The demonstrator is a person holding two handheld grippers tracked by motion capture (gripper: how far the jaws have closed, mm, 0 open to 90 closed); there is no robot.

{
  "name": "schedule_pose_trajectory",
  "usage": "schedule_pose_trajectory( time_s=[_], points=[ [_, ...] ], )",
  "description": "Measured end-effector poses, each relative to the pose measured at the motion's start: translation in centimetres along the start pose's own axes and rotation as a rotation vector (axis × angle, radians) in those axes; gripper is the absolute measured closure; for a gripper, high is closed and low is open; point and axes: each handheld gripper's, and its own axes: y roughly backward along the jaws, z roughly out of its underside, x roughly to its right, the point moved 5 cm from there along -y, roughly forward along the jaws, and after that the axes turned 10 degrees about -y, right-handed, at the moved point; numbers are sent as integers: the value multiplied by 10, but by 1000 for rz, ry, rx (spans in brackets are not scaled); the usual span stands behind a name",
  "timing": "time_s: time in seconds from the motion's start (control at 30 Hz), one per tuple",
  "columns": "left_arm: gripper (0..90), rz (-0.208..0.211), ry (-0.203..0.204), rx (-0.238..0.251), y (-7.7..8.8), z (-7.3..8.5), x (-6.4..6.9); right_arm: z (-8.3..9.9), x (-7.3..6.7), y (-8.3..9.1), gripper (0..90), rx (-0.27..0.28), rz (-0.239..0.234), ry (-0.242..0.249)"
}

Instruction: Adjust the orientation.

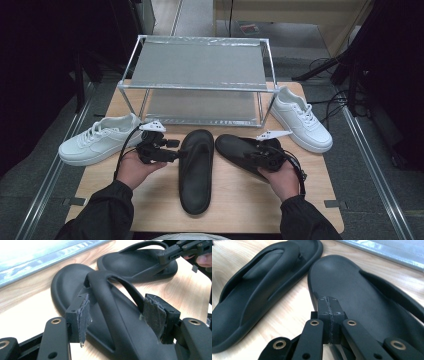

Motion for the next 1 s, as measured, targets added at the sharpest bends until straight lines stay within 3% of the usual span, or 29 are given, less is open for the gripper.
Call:
schedule_pose_trajectory(
  time_s=[0.17,0.43,1.0],
  points=[
    [382,-25,17,0,9,9,0,-9,0,-13,900,-6,5,4],
    [382,-52,41,9,18,17,-2,-11,-1,-32,900,-81,20,41],
    [381,-39,36,14,16,14,-2,-6,-2,-28,900,-101,5,30]
  ],
)
